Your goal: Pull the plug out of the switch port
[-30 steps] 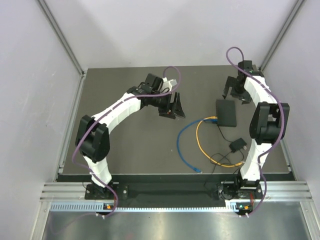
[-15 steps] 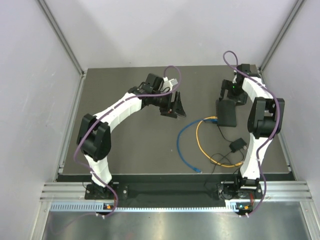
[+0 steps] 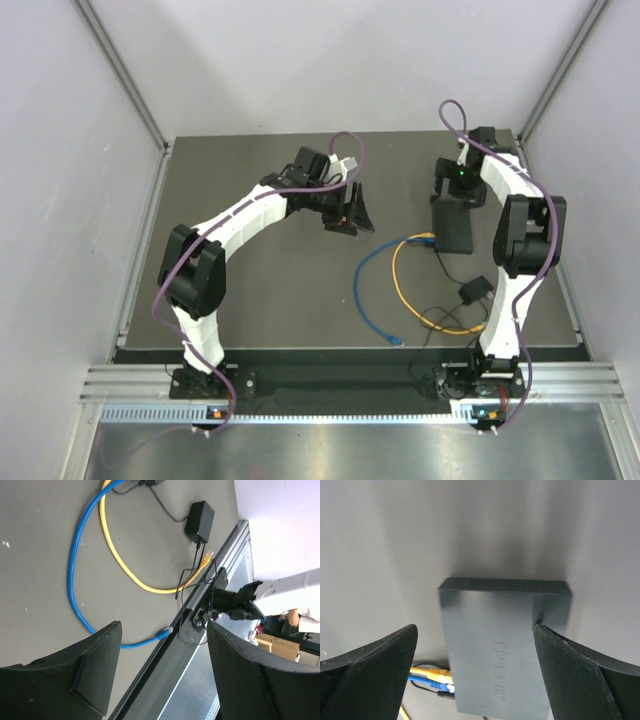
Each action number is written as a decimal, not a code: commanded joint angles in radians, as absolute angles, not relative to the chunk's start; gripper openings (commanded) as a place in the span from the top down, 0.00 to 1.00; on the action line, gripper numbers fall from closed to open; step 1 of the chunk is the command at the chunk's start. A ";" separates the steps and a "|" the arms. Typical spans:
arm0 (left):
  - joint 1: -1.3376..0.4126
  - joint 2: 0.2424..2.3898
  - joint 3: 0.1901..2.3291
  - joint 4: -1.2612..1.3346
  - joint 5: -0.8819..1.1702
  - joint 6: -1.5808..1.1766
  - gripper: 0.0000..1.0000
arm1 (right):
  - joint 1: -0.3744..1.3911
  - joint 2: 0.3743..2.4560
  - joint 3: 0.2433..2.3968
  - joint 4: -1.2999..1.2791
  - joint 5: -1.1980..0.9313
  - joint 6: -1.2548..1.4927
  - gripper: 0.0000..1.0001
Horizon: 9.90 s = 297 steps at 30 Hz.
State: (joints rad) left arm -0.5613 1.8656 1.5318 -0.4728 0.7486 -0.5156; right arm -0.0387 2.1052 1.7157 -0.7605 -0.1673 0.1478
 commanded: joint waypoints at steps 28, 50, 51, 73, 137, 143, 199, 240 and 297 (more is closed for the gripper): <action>-0.551 1.875 1.534 -0.407 0.788 -0.528 0.29 | -0.075 2.079 1.655 -0.687 -0.170 0.140 0.00; -0.574 1.948 1.442 -0.158 0.836 -0.693 0.36 | 0.091 1.919 1.512 -0.676 -0.209 0.247 0.00; -0.575 1.957 1.442 -0.132 0.841 -0.710 0.37 | 0.091 1.910 1.535 -0.702 -0.183 0.230 0.00; -0.603 2.206 1.391 0.430 0.890 -0.963 0.69 | 0.123 1.686 1.235 -0.656 -0.469 0.361 0.35; -0.653 2.453 1.568 0.154 0.805 -0.888 0.89 | 0.124 1.799 1.255 -0.667 -0.419 0.342 0.32; -0.653 2.465 1.632 0.031 0.825 -0.841 1.00 | 0.133 1.789 1.290 -0.712 -0.298 0.301 0.32; -0.627 2.525 1.832 -0.518 0.713 -0.482 1.00 | 0.368 1.882 1.256 -0.816 0.256 0.342 0.41; -0.476 1.682 1.667 -0.836 -0.090 -0.381 1.00 | 0.328 1.855 1.259 -0.746 0.064 0.313 0.36; -0.486 1.638 1.741 -0.491 0.683 -0.888 1.00 | 0.931 1.430 1.092 -0.258 -0.158 0.219 0.54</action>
